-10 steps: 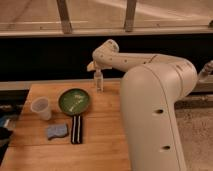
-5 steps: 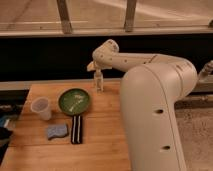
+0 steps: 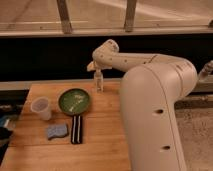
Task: Knock the bottle over
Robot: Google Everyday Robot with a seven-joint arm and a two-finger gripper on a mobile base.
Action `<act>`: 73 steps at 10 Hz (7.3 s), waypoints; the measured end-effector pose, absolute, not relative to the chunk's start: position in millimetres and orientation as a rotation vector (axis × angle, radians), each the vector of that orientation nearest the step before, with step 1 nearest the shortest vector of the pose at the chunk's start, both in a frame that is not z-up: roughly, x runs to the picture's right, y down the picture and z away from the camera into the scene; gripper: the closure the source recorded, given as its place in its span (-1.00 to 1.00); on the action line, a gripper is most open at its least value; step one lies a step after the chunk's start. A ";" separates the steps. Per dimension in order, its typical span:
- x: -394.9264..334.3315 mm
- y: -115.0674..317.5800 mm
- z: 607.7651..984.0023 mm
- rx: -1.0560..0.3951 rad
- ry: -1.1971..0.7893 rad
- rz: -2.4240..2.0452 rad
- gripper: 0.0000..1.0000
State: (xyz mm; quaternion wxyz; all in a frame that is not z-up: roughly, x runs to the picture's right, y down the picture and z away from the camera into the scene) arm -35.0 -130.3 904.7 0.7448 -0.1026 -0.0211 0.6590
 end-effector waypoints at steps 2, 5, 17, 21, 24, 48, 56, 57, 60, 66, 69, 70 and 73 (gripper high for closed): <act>-35.0 -130.3 904.7 -0.224 -0.046 1.443 -0.60; -35.0 -130.3 904.7 -0.225 -0.046 1.443 -0.49; -48.9 -172.3 887.4 -0.144 -0.081 1.401 1.00; -36.9 -159.6 880.6 -0.146 -0.024 1.402 1.00; -24.5 -135.6 881.4 -0.233 0.085 1.384 0.84; -14.2 -108.9 886.2 -0.339 0.172 1.342 -0.60; -14.2 -108.9 886.2 -0.339 0.172 1.343 -0.48; -14.2 -108.8 886.3 -0.339 0.172 1.343 -0.30; -14.3 -108.8 886.3 -0.339 0.172 1.343 0.32; -11.3 -110.6 886.9 -0.317 0.182 1.345 1.00; 16.6 -130.3 898.9 -0.210 0.235 1.377 1.00; 30.1 -134.6 901.4 -0.188 0.252 1.394 1.00; 84.9 -117.6 899.3 -0.155 0.347 1.453 1.00</act>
